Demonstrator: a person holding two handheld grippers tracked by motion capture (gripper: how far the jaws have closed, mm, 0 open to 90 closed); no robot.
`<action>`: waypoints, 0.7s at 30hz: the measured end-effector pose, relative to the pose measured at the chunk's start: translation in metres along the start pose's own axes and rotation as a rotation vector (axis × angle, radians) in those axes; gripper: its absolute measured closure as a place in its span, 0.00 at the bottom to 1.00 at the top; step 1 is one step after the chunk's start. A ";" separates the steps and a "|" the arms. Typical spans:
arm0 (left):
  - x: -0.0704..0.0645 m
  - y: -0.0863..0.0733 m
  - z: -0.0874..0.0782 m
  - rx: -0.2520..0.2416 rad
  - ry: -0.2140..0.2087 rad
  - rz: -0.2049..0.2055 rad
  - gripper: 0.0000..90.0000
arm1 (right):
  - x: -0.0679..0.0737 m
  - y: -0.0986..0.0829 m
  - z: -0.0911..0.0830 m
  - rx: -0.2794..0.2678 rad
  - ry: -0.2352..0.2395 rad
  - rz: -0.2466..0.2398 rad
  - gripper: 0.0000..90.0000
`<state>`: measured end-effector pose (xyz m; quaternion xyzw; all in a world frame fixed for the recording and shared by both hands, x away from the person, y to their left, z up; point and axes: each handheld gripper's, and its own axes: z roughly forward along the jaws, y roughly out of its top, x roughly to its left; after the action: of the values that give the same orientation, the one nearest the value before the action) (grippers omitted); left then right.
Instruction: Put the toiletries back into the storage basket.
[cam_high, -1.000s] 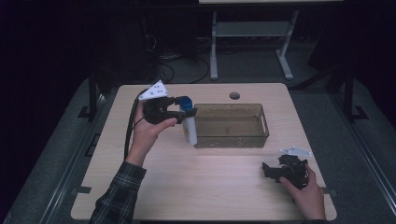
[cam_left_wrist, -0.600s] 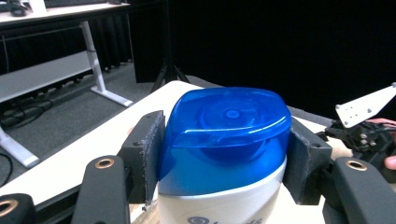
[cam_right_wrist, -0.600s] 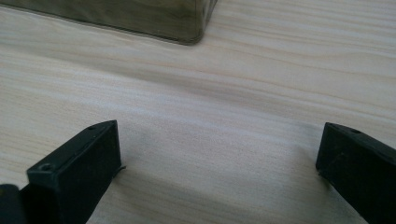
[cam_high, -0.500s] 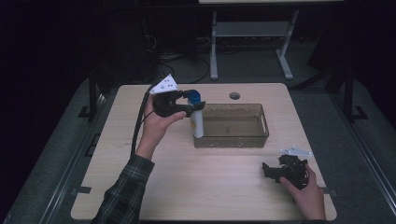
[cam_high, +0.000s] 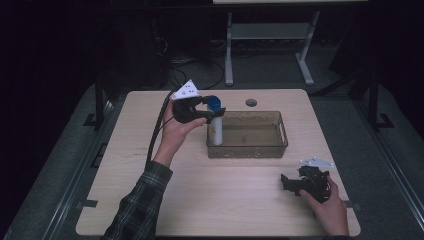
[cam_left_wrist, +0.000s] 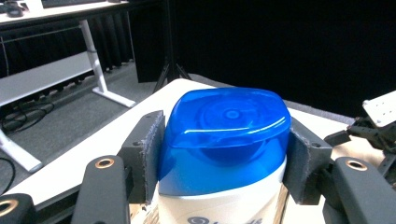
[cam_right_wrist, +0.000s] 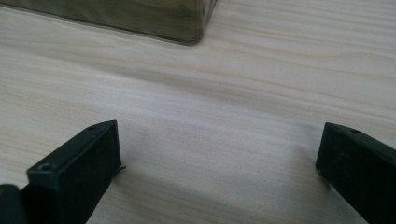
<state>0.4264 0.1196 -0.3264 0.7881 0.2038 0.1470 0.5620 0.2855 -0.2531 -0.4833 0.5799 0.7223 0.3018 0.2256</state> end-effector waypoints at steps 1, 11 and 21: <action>0.000 -0.001 0.001 0.004 0.000 0.000 0.42 | 0.000 0.000 0.000 0.000 0.000 -0.001 0.00; 0.002 -0.014 0.012 0.041 -0.009 0.003 0.42 | 0.000 0.000 0.000 0.000 0.000 0.000 0.00; 0.006 -0.028 0.015 0.067 -0.006 -0.013 0.42 | 0.000 0.000 0.000 0.000 0.000 0.000 0.00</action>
<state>0.4341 0.1177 -0.3582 0.8057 0.2120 0.1340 0.5366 0.2856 -0.2531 -0.4834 0.5799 0.7223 0.3019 0.2256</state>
